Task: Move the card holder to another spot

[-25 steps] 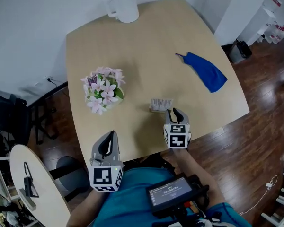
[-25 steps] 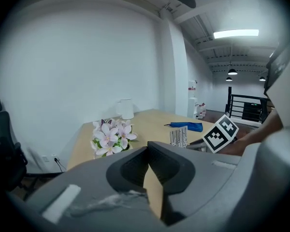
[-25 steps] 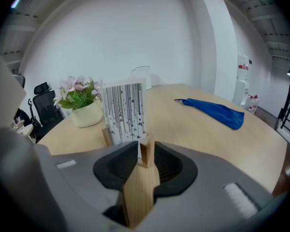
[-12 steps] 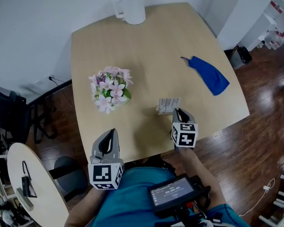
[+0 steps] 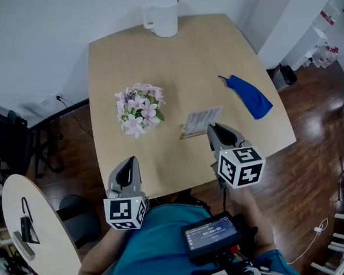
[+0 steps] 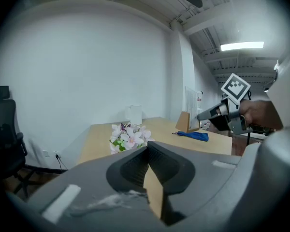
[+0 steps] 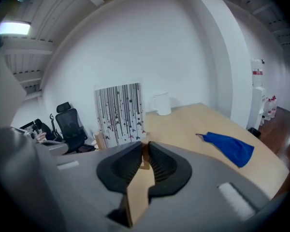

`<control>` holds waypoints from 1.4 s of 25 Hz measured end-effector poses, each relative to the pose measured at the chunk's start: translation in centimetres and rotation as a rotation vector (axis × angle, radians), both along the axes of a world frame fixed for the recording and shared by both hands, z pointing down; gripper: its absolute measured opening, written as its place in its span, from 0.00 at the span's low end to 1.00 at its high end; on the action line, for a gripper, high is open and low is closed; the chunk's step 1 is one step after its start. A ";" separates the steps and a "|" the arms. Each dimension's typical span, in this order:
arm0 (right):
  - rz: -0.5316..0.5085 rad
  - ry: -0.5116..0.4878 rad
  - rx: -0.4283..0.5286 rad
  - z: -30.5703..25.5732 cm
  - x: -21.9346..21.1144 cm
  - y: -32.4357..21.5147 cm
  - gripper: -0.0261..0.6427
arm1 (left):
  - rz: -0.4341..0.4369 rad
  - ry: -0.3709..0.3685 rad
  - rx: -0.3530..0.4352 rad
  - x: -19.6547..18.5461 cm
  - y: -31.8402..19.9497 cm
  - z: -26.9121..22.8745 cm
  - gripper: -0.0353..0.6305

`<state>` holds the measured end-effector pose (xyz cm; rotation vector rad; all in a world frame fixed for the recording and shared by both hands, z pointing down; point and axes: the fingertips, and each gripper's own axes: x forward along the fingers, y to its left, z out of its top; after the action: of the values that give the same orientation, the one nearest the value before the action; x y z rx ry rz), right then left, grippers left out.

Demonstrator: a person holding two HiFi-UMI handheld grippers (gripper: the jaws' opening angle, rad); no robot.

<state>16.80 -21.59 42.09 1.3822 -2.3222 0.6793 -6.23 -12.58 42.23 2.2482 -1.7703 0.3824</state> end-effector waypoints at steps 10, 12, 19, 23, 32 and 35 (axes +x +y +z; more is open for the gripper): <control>-0.074 0.008 0.107 -8.0 -2.5 2.3 0.09 | -0.039 0.028 0.039 -3.0 1.6 -0.8 0.08; -0.073 0.009 0.111 -8.3 -2.8 2.7 0.09 | -0.033 0.030 0.040 -3.2 2.0 -0.8 0.07; -0.061 0.012 0.103 -8.0 -3.3 3.3 0.09 | -0.019 0.052 0.045 -3.7 2.5 -1.0 0.07; -0.058 0.007 0.103 -8.0 -3.4 3.3 0.09 | -0.013 0.052 0.030 -3.6 2.8 -0.6 0.07; -0.058 0.003 0.096 -7.7 -3.3 3.3 0.09 | -0.020 0.047 0.021 -3.4 2.7 -0.3 0.07; -0.058 0.005 0.096 -7.7 -3.3 3.2 0.09 | -0.032 0.064 0.031 -3.4 2.6 -0.4 0.07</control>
<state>13.53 -18.35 34.36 1.3488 -2.4098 0.5537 -9.61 -9.94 41.82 2.2239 -1.7900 0.2747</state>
